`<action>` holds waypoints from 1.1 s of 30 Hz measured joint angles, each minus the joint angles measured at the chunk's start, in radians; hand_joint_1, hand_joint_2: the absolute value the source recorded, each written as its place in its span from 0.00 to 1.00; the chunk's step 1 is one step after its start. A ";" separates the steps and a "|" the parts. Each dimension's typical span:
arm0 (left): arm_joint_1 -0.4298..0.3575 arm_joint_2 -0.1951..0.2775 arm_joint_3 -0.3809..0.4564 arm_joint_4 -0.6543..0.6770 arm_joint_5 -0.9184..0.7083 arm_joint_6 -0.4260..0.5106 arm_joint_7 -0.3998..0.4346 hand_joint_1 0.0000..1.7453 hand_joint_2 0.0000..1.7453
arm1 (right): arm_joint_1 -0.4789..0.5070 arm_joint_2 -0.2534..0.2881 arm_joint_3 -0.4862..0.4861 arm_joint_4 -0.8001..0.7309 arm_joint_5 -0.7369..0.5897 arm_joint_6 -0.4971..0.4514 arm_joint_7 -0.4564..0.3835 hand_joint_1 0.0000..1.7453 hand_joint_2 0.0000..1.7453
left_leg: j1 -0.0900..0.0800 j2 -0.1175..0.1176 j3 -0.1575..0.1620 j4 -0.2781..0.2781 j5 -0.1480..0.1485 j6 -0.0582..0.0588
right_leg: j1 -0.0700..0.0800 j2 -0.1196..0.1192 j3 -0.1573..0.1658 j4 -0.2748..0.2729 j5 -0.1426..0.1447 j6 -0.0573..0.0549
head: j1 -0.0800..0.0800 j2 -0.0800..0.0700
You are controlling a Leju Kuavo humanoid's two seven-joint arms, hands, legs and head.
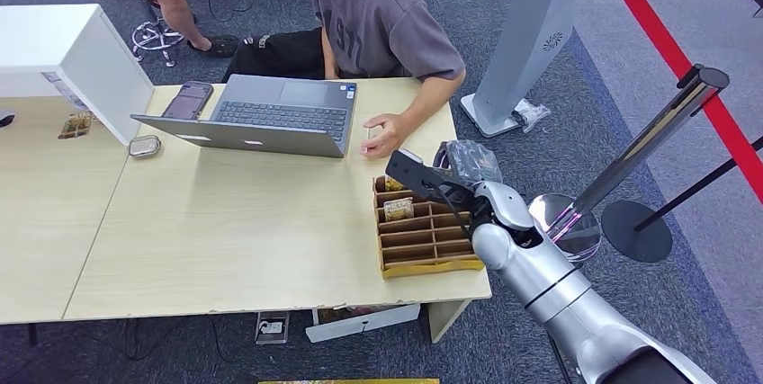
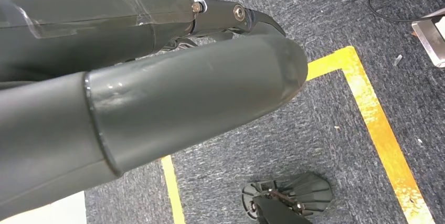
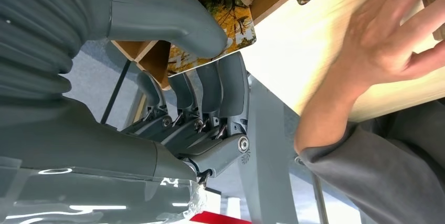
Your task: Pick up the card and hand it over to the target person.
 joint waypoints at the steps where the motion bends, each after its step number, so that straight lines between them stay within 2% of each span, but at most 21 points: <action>1: 0.001 0.000 0.002 0.000 0.001 0.000 -0.002 0.00 0.00 | -0.003 -0.006 0.000 -0.015 0.001 0.003 0.000 0.80 1.00 | 0.000 0.000 0.000 0.000 0.000 0.000 | 0.000 0.000 0.000 0.000 0.000 0.000 | 0.000 0.000; 12: 0.016 0.002 0.026 0.002 0.014 0.007 -0.022 0.00 0.00 | -0.019 -0.105 -0.076 -0.297 -0.026 0.032 0.042 0.81 1.00 | 0.000 -0.002 -0.003 0.002 0.000 0.000 | -0.001 -0.002 -0.002 0.002 -0.001 0.000 | 0.000 0.000; 19: 0.027 0.004 0.038 0.004 0.023 0.014 -0.034 0.00 0.00 | -0.010 -0.139 -0.147 -0.452 -0.073 -0.014 0.062 0.79 1.00 | 0.000 -0.003 -0.003 0.003 0.000 0.000 | 0.000 -0.003 -0.002 0.002 -0.002 0.000 | 0.000 0.000; 25: 0.029 0.002 0.036 0.004 0.020 0.025 -0.033 0.00 0.00 | -0.002 -0.123 -0.186 -0.489 -0.131 -0.091 0.049 0.80 1.00 | 0.000 -0.002 -0.002 0.002 0.000 0.000 | 0.000 -0.003 -0.002 0.002 -0.001 0.000 | 0.000 0.000; 33: 0.012 0.002 0.016 -0.002 0.000 0.018 -0.015 0.00 0.00 | -0.014 -0.039 -0.125 -0.275 -0.129 -0.155 -0.017 0.77 1.00 | 0.000 0.001 0.001 0.000 0.000 0.000 | 0.000 0.000 0.000 0.000 0.000 0.000 | 0.000 0.000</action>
